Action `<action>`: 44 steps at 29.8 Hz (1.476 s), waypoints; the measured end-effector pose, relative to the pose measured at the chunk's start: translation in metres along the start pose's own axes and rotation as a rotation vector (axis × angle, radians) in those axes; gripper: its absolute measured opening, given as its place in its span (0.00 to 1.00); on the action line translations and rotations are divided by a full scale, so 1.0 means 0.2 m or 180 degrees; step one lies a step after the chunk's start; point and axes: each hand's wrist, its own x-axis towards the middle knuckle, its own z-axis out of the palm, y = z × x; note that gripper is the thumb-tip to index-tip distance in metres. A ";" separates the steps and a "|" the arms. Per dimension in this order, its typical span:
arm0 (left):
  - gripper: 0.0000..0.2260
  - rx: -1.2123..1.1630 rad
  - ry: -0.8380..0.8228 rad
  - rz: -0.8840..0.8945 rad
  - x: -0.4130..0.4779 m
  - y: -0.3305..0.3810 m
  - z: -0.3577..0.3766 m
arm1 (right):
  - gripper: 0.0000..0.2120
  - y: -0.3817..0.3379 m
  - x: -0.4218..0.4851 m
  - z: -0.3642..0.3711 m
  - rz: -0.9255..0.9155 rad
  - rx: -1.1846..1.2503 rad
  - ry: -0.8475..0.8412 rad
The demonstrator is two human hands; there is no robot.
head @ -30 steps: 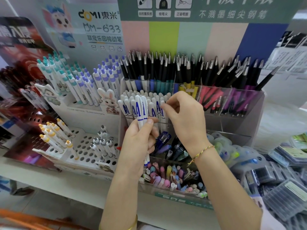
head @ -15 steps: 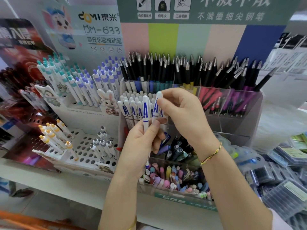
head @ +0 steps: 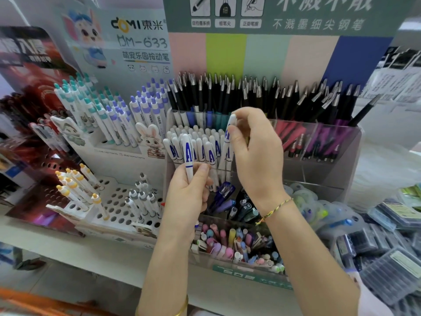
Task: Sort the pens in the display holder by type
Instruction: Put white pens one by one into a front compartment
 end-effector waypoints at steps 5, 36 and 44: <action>0.08 -0.0254 -0.0080 -0.0005 -0.01 0.02 0.00 | 0.05 0.03 -0.04 0.04 -0.0314 -0.0627 -0.0203; 0.08 0.0074 -0.0036 -0.0228 0.05 -0.02 0.03 | 0.04 -0.01 0.05 -0.06 -0.0082 0.0571 0.0495; 0.08 0.0109 0.0009 -0.0224 0.05 -0.03 0.04 | 0.08 0.09 -0.04 0.01 -0.0082 -0.0171 -0.0044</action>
